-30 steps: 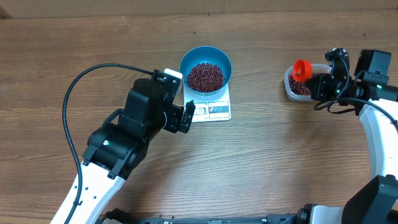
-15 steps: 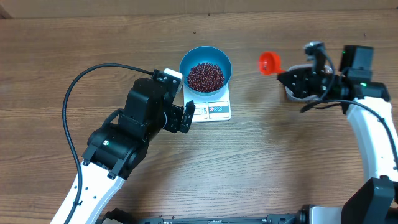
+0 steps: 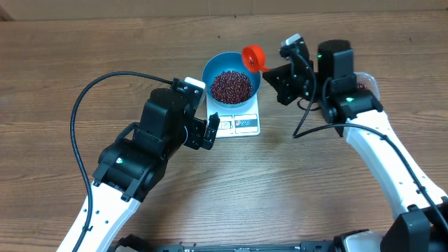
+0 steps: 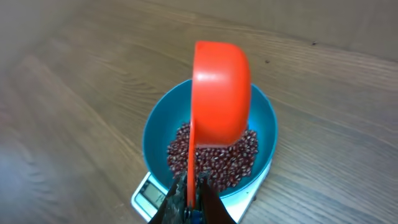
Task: Scoop item into bowl and weigh 150g on scale
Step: 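Carry the scoop left over the blue bowl, then tilt the scoop to add a few beans into the bowl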
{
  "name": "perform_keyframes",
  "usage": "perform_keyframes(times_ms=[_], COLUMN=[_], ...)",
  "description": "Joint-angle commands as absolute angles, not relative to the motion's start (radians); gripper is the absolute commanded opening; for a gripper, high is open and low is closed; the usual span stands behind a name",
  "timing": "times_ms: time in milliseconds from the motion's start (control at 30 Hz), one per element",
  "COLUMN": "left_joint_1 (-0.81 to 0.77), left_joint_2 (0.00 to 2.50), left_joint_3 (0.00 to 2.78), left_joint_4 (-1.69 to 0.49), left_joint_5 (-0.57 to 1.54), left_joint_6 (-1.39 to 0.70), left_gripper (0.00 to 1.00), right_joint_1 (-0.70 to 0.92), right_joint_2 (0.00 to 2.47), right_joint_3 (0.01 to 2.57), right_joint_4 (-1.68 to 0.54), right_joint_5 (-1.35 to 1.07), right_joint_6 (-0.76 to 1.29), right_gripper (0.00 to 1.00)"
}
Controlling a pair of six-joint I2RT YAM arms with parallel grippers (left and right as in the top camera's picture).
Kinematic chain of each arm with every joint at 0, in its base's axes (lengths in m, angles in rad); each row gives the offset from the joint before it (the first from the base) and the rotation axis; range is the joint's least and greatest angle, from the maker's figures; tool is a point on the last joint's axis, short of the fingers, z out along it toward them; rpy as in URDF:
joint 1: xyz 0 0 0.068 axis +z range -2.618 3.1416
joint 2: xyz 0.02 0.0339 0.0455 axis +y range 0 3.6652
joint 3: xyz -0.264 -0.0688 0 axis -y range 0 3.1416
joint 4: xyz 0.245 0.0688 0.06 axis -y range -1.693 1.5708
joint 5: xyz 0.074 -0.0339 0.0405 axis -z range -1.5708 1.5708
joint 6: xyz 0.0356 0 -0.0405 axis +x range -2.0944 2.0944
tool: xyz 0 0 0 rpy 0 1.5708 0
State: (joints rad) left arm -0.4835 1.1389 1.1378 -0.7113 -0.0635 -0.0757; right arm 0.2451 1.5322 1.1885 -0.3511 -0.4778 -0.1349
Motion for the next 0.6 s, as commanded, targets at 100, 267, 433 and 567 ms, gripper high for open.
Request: perform_keyframes(times_ms=[100,267,433,567], left_joint_1=[-0.478,-0.478,-0.478,-0.478], left_joint_2=[1.139,1.139,1.139,1.139], left_joint_3=[1.139,1.139,1.139,1.139], left_joint_4=[-0.71,-0.71,-0.71,-0.71], left_joint_5=[-0.055,-0.055,-0.055,-0.055], left_joint_6=[-0.083,-0.083,-0.083,-0.083], left_gripper=[0.99,1.0,1.0,1.0], right_joint_1=[0.278,0.278,0.292,0.309], right_joint_2=[1.599,1.629,1.629,1.629], right_joint_3=[1.204,1.204,1.204,1.204], right_joint_4=[-0.331,-0.304,-0.311,-0.294], right_joint_5=[-0.382,-0.383,-0.386,-0.381], right_joint_6=[-0.139,-0.146,-0.161,-0.325], right_gripper=[0.04,0.04,0.04,0.04])
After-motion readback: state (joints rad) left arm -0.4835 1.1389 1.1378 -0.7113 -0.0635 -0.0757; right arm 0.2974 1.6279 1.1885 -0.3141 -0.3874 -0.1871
